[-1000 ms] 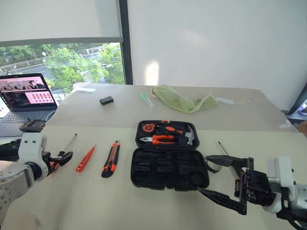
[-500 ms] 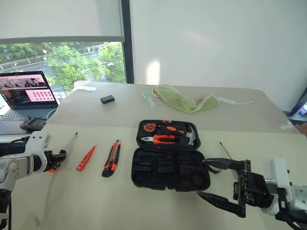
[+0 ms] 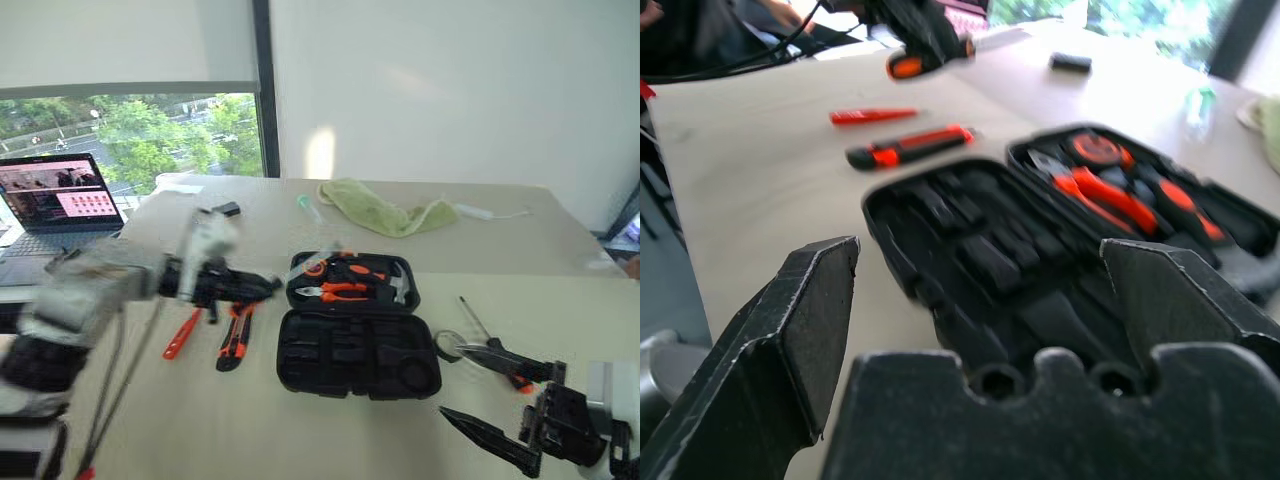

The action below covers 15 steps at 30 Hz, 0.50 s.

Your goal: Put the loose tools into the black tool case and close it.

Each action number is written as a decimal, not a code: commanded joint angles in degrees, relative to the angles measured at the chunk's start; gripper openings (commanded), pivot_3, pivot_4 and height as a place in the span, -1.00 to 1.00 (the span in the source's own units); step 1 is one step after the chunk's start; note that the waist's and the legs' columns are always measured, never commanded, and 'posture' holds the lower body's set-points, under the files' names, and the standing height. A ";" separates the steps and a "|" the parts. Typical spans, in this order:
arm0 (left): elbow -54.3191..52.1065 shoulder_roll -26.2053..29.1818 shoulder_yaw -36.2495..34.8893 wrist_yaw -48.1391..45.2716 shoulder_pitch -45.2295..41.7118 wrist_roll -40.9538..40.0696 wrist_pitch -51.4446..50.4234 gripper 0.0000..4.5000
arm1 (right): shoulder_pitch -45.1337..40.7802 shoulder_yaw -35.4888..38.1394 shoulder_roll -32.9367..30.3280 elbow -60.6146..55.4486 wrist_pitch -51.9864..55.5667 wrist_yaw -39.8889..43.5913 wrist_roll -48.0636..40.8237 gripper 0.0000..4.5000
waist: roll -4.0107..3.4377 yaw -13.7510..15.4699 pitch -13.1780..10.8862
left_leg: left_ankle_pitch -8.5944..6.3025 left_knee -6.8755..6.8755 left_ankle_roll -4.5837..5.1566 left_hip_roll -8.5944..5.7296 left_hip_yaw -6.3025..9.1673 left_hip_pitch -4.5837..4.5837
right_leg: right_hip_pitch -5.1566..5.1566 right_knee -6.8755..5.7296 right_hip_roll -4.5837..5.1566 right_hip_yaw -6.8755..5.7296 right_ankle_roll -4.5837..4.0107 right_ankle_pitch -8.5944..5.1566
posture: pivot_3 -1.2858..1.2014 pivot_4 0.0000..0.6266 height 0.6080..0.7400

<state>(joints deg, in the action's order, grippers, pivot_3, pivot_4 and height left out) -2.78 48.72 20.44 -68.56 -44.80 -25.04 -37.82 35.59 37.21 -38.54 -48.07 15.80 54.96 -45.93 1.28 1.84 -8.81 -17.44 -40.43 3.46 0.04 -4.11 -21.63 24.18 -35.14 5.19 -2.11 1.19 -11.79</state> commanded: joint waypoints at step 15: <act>30.77 -20.83 12.72 -6.15 -15.36 26.18 23.10 -0.73 | 8.66 4.70 7.25 -8.49 -4.77 -3.85 1.96 1.00 | 0.02 0.50 -0.01 | -0.11 -0.64 0.48 0.04 0.21 -0.46 | 0.05 -0.07 0.15 0.00 0.32 0.04 | 0.03 -0.52 1.00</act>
<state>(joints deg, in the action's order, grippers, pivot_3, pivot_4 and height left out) 26.37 28.99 32.86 -75.03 -58.86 -0.91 -16.91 43.84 41.41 -31.64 -54.69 12.71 51.81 -44.20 1.30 2.34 -8.82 -17.56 -41.13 3.97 0.06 -3.87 -22.10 24.21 -35.21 5.36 -2.11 1.53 -11.73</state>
